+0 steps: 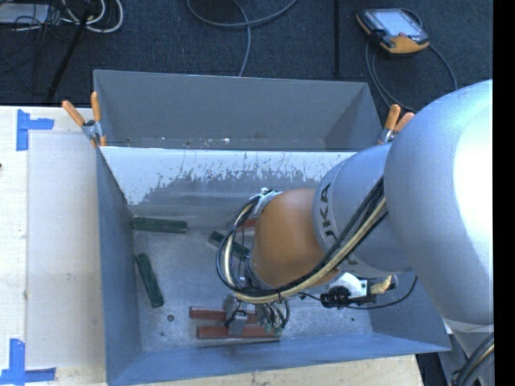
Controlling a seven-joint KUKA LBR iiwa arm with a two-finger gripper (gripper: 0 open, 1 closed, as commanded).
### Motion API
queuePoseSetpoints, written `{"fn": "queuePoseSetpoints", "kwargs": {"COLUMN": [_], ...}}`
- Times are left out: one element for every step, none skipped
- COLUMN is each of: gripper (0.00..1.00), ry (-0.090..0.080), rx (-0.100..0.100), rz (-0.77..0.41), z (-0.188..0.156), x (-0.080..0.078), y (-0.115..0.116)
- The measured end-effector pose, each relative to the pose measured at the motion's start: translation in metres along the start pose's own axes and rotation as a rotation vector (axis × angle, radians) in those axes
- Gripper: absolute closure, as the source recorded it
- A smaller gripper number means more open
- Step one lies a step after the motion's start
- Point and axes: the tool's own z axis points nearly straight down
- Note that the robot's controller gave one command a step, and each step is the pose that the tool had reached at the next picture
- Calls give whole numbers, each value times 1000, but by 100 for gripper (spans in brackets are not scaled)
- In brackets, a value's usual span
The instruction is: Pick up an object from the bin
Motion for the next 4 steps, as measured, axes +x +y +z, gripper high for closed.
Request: {"fn": "queuePoseSetpoints", "kwargs": {"gripper": [0, 0, 100, 100], "ry": [0, 1, -1, -1], "rx": [0, 0, -2, -2], "rz": [2, 3, 150, 151], "z": [1, 1, 0, 0], "x": [0, 0, -4, -4], "y": [-1, -1, 51, 51]}}
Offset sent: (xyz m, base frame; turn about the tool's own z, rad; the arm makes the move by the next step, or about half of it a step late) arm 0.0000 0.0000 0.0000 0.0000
